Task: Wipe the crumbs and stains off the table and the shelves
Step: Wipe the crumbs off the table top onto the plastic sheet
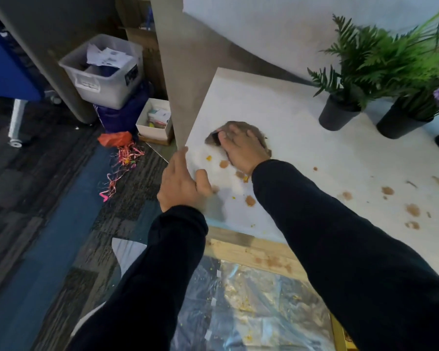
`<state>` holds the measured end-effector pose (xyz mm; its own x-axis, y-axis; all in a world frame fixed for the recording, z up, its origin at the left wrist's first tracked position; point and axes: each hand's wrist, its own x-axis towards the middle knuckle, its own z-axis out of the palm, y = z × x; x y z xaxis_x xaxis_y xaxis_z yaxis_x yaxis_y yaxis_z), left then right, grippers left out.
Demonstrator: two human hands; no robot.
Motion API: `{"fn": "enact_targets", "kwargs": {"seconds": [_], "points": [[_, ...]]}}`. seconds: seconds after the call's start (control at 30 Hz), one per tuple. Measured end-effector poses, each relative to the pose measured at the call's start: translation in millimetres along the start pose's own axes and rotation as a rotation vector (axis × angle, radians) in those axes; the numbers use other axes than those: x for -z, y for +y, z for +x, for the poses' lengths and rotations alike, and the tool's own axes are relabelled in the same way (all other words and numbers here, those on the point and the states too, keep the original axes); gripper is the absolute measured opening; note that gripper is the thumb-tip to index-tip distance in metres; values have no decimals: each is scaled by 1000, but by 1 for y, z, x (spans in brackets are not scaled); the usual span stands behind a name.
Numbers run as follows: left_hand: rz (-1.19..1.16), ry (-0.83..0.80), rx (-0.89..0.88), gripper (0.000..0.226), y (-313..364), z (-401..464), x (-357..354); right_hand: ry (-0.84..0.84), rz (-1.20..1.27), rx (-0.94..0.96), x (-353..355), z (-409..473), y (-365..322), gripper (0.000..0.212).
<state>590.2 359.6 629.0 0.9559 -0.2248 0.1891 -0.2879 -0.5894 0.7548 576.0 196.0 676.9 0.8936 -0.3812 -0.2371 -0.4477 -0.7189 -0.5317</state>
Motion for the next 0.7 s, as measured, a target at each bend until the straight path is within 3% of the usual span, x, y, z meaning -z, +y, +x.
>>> {"fn": "enact_targets", "kwargs": {"seconds": [0.1, 0.23, 0.3, 0.43, 0.5, 0.53, 0.63, 0.7], "points": [[-156, 82, 117, 52, 6, -2, 9, -81, 1, 132, -12, -36, -6, 47], [-533, 135, 428, 41, 7, 16, 27, -172, -4, 234, -27, -95, 9, 46], [-407, 31, 505, 39, 2, 24, 29, -182, 6, 271, -35, -126, 27, 48], [-138, -188, 367, 43, -11, 25, 30, -219, 82, 202, -41, -179, 65, 59], [-23, -254, 320, 43, -12, 23, 27, -142, 375, 57, -33, -198, 70, 51], [22, -265, 289, 44, -10, 21, 24, -54, 545, -21, -27, -199, 73, 57], [124, -247, 224, 44, -6, 14, 19, 141, 891, -213, -6, -181, 77, 97], [194, -207, 194, 41, -11, 9, 16, 222, 1136, -277, 10, -158, 70, 85]]}}
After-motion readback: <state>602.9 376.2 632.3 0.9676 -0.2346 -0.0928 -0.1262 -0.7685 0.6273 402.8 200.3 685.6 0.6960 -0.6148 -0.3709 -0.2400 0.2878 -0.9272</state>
